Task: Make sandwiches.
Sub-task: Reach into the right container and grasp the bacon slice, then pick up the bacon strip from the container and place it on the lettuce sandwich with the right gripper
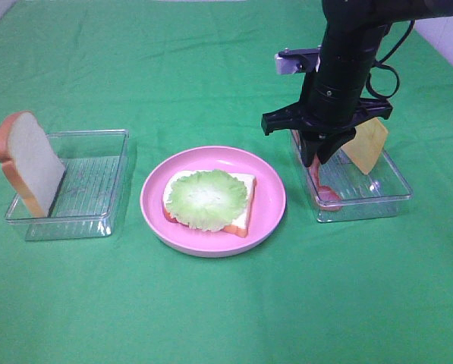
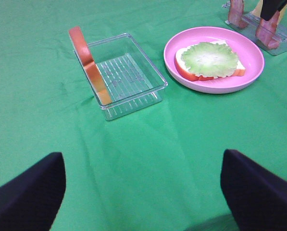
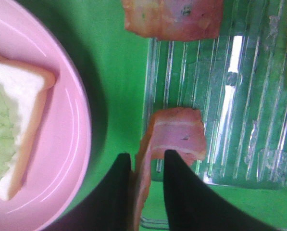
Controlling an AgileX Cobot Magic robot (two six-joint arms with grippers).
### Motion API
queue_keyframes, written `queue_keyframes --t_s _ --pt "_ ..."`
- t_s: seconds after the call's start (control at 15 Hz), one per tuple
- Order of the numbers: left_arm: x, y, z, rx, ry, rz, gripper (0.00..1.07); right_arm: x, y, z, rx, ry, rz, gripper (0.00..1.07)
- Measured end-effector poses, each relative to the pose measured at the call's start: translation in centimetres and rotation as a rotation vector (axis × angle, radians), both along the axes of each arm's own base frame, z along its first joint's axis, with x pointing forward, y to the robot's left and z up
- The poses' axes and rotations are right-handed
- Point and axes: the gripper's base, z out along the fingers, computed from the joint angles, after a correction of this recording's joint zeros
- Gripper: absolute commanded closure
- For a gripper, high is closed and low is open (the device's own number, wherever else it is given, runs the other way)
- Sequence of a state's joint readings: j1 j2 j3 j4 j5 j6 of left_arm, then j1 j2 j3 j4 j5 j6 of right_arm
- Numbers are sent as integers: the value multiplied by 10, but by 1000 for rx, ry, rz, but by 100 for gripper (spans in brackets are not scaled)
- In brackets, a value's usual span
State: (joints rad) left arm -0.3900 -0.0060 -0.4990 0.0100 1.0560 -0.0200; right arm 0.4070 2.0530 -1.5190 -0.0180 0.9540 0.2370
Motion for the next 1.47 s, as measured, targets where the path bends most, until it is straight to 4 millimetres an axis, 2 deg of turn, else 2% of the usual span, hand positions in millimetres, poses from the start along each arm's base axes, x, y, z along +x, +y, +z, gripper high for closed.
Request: queue_keyframes --t_s 0.13,0.47,0.6,0.67,0.87,1.0,1.33,1.47 --pt "0 0 0 0 0 0 24 -1 -3 0 -33 8 12 107" --pt "0 0 0 0 0 0 24 -2 -4 2 -47 21 15 107" --pt "0 0 0 0 0 0 24 -6 -6 14 -43 11 14 107" --pt "0 0 0 0 0 0 24 -9 -7 29 -30 -16 12 107" --pt "0 0 0 0 0 0 24 -24 -7 78 84 -105 0 107" --pt "0 0 0 0 0 0 24 -39 0 107 237 -124 39 107" --pt "0 0 0 0 0 0 24 -48 25 119 539 -76 115 107" --pt "0 0 0 0 0 0 24 -43 34 112 616 -51 116 107"
